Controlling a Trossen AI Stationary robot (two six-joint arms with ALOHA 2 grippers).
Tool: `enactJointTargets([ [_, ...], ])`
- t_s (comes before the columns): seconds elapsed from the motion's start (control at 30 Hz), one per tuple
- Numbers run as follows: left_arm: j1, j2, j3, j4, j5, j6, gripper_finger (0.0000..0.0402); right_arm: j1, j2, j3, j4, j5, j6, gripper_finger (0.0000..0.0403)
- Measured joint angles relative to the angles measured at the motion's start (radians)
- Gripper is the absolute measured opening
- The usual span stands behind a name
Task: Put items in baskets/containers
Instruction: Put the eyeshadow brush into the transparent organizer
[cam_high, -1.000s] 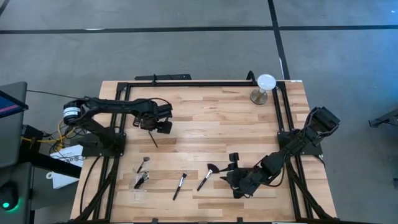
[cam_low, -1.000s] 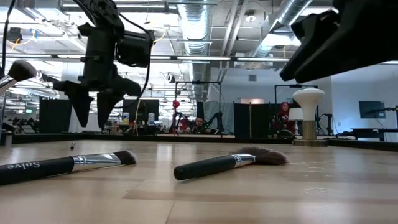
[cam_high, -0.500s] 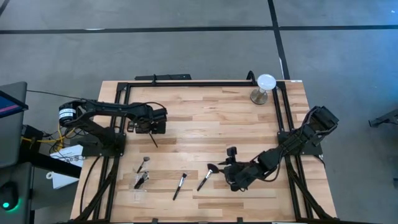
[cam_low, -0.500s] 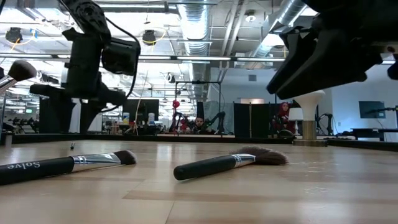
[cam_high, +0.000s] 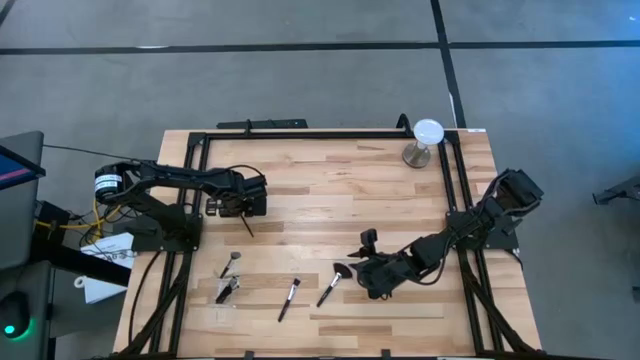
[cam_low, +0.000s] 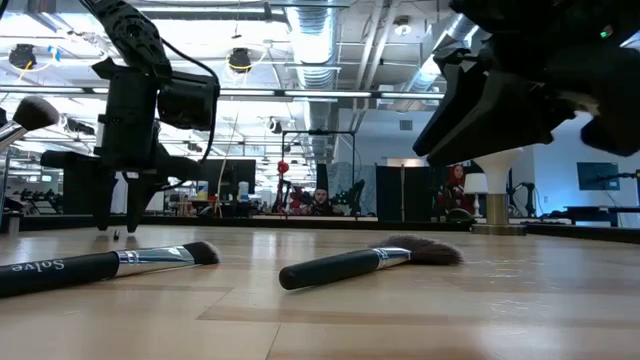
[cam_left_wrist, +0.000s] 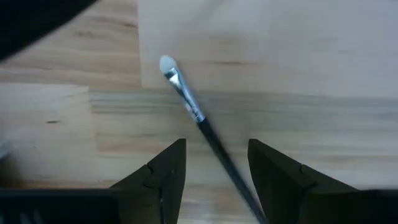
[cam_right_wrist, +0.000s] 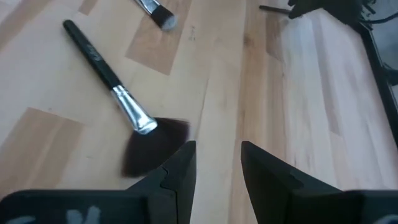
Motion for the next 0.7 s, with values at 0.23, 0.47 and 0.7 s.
enactJointTargets([
  [0.23,-0.002,-0.004,-0.033,0.056,-0.006,-0.042,0.0168,-0.051,0.000,0.000,0.000,-0.081,-0.014,0.0118],
  [0.47,-0.002,-0.003,-0.039,0.068,-0.006,-0.002,0.0168,-0.056,0.001,-0.044,0.045,-0.134,-0.015,0.0118],
  [0.7,-0.002,-0.002,-0.039,0.078,-0.003,0.059,0.0128,-0.052,0.001,-0.090,0.068,-0.133,0.093,0.0118],
])
